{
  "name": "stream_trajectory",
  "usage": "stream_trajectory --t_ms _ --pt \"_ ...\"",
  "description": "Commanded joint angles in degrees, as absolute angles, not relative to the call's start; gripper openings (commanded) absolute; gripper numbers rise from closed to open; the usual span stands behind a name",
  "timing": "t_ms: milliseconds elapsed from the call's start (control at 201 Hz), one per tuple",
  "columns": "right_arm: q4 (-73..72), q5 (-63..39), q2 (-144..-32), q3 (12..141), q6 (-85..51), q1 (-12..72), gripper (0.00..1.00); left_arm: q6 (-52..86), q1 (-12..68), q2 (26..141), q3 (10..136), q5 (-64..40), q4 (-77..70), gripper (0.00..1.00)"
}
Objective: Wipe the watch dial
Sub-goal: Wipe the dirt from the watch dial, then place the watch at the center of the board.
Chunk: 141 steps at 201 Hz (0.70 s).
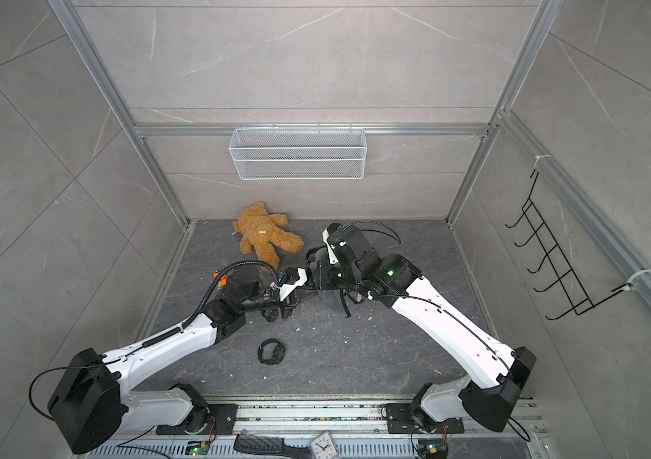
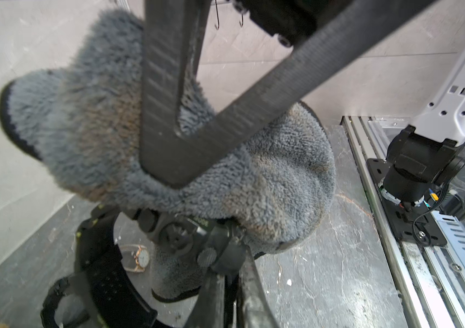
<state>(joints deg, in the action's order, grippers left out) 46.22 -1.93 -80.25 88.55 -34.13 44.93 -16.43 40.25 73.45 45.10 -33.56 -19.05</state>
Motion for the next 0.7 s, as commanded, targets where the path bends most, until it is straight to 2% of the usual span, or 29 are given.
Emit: stream_trajectory --t_ms 0,204,334,563,697 --pt "47.59 -1.24 -80.90 85.21 -35.74 43.78 0.00 -16.08 39.94 72.88 50.80 -35.68 -25.50 0.00" --pt "55.43 1.55 -76.14 84.20 -33.92 32.34 0.00 -13.50 38.53 77.52 58.30 -35.09 -11.53 0.00" --pt "61.86 4.39 -73.79 85.36 -30.48 25.00 0.00 -10.96 38.57 80.50 61.56 -32.60 -7.51 0.00" --pt "65.65 8.09 -71.89 85.98 -28.77 21.16 0.00 -6.40 38.58 90.31 74.27 -29.16 8.72 0.00" --pt "65.92 8.97 -70.78 85.45 -29.29 20.26 0.00 -3.66 38.72 94.61 77.82 -28.29 12.16 0.00"
